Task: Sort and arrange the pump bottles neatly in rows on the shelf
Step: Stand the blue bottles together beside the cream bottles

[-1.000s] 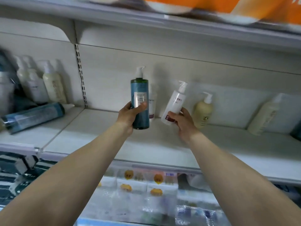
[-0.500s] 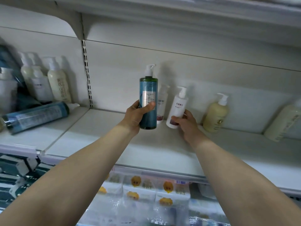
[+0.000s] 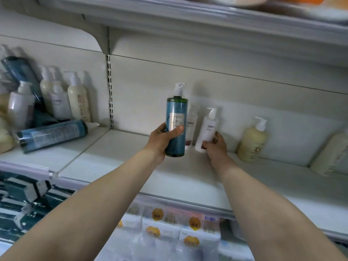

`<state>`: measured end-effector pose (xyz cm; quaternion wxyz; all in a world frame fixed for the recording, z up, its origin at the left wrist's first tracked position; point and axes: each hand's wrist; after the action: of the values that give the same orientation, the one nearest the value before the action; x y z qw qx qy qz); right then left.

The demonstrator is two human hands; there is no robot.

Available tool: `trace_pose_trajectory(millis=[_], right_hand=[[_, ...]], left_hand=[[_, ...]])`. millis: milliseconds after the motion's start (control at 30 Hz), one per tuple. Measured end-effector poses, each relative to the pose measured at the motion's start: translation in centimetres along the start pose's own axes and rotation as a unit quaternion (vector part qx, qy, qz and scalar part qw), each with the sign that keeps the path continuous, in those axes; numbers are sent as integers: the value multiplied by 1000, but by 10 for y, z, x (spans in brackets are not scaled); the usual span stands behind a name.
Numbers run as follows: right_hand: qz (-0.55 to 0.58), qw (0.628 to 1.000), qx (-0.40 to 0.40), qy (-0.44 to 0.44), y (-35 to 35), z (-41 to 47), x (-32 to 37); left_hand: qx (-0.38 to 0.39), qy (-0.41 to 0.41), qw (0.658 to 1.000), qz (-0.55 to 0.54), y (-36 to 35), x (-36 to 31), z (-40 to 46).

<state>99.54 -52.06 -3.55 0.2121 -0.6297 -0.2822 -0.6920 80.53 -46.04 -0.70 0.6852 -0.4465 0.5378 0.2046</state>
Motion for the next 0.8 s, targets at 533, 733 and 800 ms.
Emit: trace_pose_trajectory(millis=[533,733,800], right_hand=[[22,998,55,18,33,-44,48],[97,989,109,11,48,-89,41],[93,989,113,36,57,-96,34]], left_hand=[[-70,0,997,-29,-63,4,-32],[-57,7,998,-35,-95,16,-48],[-48,11,998,-40,-103,19,-48]])
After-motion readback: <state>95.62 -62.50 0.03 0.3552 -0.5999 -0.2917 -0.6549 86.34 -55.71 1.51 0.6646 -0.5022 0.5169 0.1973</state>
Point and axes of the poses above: each hand's wrist, its own z-axis towards the middle knuckle, its own y-axis out of the back of the hand, x = y × z, and after that the axes turned 1 degree about -z, right-handed
